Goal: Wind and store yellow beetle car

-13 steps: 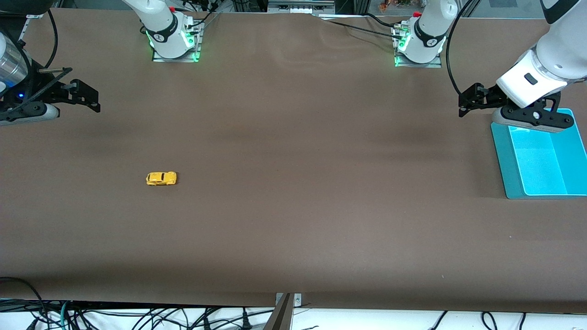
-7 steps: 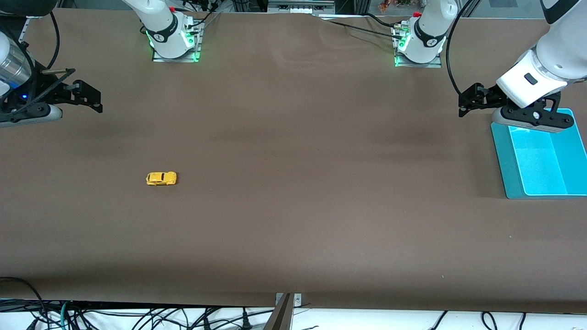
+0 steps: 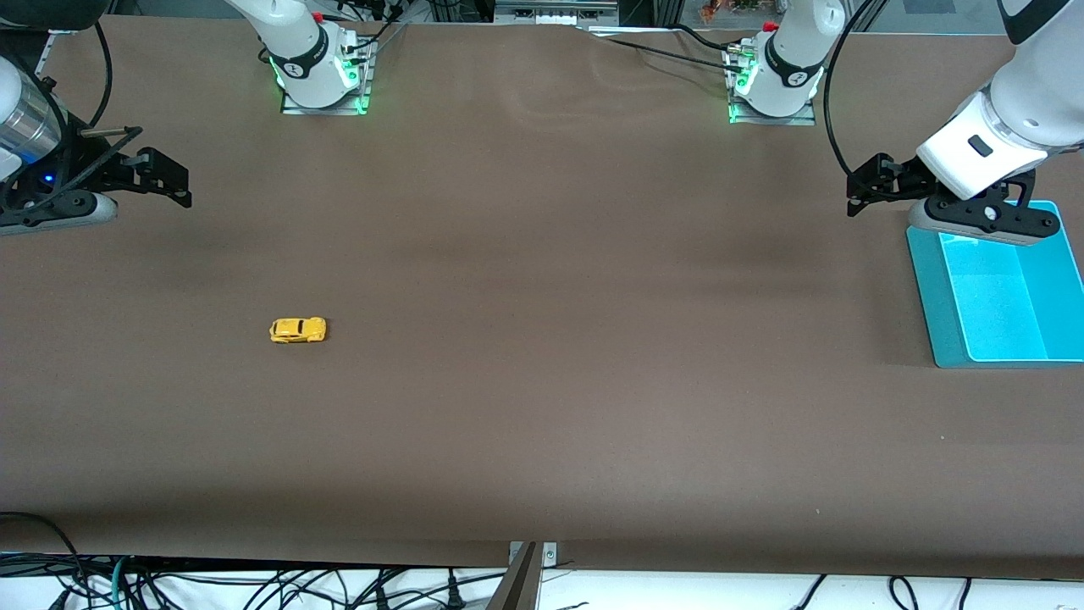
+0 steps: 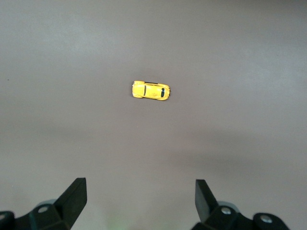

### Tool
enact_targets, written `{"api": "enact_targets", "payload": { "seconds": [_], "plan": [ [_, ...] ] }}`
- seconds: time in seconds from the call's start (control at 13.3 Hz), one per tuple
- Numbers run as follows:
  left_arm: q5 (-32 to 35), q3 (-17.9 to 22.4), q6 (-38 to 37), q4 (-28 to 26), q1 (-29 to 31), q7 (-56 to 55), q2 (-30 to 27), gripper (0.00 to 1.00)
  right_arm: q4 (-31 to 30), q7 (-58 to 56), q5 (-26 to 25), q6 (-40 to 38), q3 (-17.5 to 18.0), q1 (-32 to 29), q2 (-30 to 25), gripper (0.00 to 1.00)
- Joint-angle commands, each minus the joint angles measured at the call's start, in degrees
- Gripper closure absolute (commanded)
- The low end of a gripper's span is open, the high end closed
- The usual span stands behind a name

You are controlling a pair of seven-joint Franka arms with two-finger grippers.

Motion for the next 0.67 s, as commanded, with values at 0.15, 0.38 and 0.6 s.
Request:
{"api": "enact_targets", "payload": {
  "seconds": [0.15,0.38,0.6],
  "plan": [
    [0.4,-0.2,-1.0,0.8,0.1,-0.4,0.0,0.00,1.0,0.4,0.0,-1.4,-0.2,0.4,0.2,0.00],
    [0.4,-0.2,-1.0,0.8,0.1,-0.4,0.0,0.00,1.0,0.4,0.0,-1.5,-0.2,0.4,0.2,0.00],
    [0.4,-0.2,-1.0,0.8,0.1,-0.4,0.0,0.00,0.8,0.2,0.1,-1.8,-0.3,0.4,0.2,0.00]
  ]
}}
